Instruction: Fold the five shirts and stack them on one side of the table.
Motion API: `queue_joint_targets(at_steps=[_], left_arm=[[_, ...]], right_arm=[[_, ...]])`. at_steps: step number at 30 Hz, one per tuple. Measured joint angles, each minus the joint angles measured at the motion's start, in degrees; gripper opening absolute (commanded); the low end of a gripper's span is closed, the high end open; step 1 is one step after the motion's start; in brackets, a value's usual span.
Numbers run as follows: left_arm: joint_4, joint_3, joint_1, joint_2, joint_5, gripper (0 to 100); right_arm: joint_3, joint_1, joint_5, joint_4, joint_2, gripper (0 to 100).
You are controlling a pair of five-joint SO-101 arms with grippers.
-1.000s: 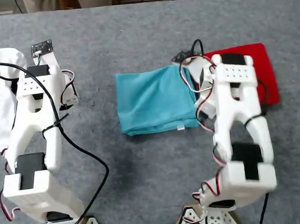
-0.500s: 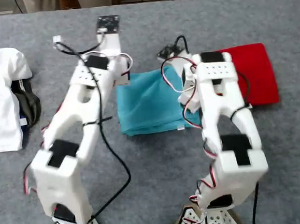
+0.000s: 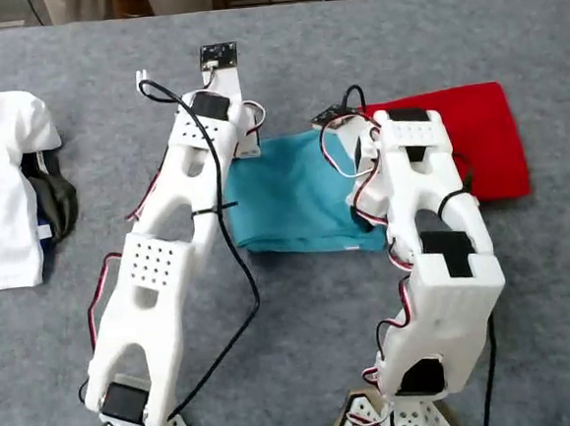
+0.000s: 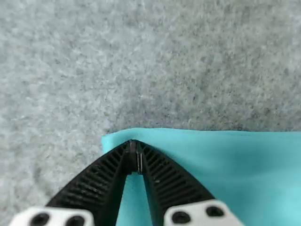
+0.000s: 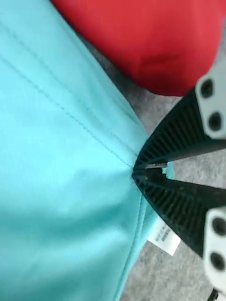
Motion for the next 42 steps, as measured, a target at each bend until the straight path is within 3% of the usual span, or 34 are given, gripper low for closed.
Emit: queue_joint_targets(at_steps=[6,10,17,21,28,31,38,42], left_arm=[[12.8,-23.0,0.0,5.1,-0.4,2],[20.0,-25.2,-0.1,1.6,-3.3,2],[21.5,-23.3,-0.5,-6.6,-3.7,2],[21.5,-11.2,0.7,-15.6,-3.7,2],[20.4,22.1,3.7,-35.7,-0.9,2],[12.7,38.2,3.7,-42.1,-0.6,2],[-14.0,74.5,3.8,-49.7,-0.5,2],[-22.2,83.9,3.8,-50.2,-0.5,2]], right_arm=[[-5.4,-0.4,0.0,7.0,-3.0,0.2],[-15.5,-0.4,-0.4,13.0,-5.5,0.3],[-33.8,-2.8,-1.2,14.2,0.2,0.3],[-43.9,-4.0,-1.2,14.2,8.8,0.3],[-65.1,-4.0,-1.2,14.2,26.0,0.3],[-73.2,-4.0,-1.2,14.2,33.7,0.3],[-87.6,-4.0,-1.2,14.2,48.7,0.2],[-95.1,-3.7,-1.2,14.2,54.7,0.2]])
